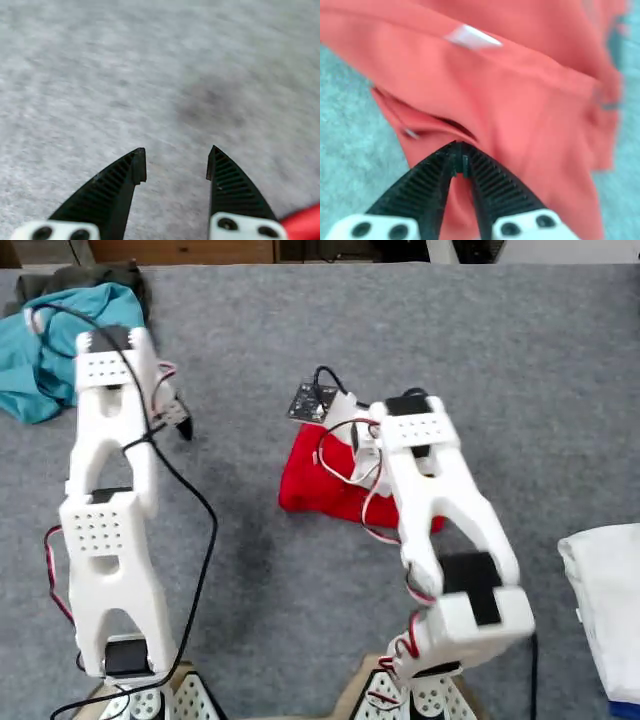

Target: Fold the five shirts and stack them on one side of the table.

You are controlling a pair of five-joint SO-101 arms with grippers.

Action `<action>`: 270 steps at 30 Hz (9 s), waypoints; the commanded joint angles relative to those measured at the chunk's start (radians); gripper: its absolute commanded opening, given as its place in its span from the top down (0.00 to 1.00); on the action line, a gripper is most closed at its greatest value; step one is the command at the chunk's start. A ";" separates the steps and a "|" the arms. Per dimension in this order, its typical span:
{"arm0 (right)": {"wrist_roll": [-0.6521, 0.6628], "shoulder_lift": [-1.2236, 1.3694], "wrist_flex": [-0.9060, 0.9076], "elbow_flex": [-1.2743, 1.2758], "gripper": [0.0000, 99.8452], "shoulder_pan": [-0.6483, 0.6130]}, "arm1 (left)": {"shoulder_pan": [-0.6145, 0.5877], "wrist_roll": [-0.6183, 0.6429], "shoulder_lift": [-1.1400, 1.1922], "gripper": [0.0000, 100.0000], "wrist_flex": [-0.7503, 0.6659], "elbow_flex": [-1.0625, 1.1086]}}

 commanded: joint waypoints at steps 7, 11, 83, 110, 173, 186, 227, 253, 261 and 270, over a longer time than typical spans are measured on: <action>0.035 -0.314 0.110 -0.045 0.99 0.045 | 0.135 0.021 -0.077 0.79 0.011 -0.101; -0.008 -0.275 0.032 -0.127 0.92 0.120 | 0.180 0.072 -0.079 0.79 0.011 -0.112; -1.203 0.625 0.615 -1.184 0.89 -0.033 | 0.043 -0.066 -0.084 0.79 -0.020 0.244; -1.540 0.728 0.474 -1.182 0.67 -0.110 | 0.040 -0.066 -0.084 0.79 -0.020 0.244; -1.498 -0.044 0.623 -0.524 0.99 0.005 | 0.038 -0.068 -0.079 0.79 -0.035 0.244; -1.432 -0.168 0.621 -0.278 0.94 0.119 | 0.038 -0.087 -0.079 0.79 -0.035 0.253; -1.676 0.667 0.434 -1.112 0.82 -0.084 | 0.038 -0.107 -0.079 0.79 -0.035 0.253; -1.674 0.834 0.574 -1.336 0.82 0.004 | 0.038 -0.107 -0.077 0.79 -0.035 0.250; -1.674 0.877 0.542 -1.342 0.82 0.004 | 0.038 -0.109 -0.077 0.79 -0.035 0.249; -1.674 0.914 0.537 -1.343 0.82 0.004 | 0.038 -0.109 -0.077 0.79 -0.035 0.249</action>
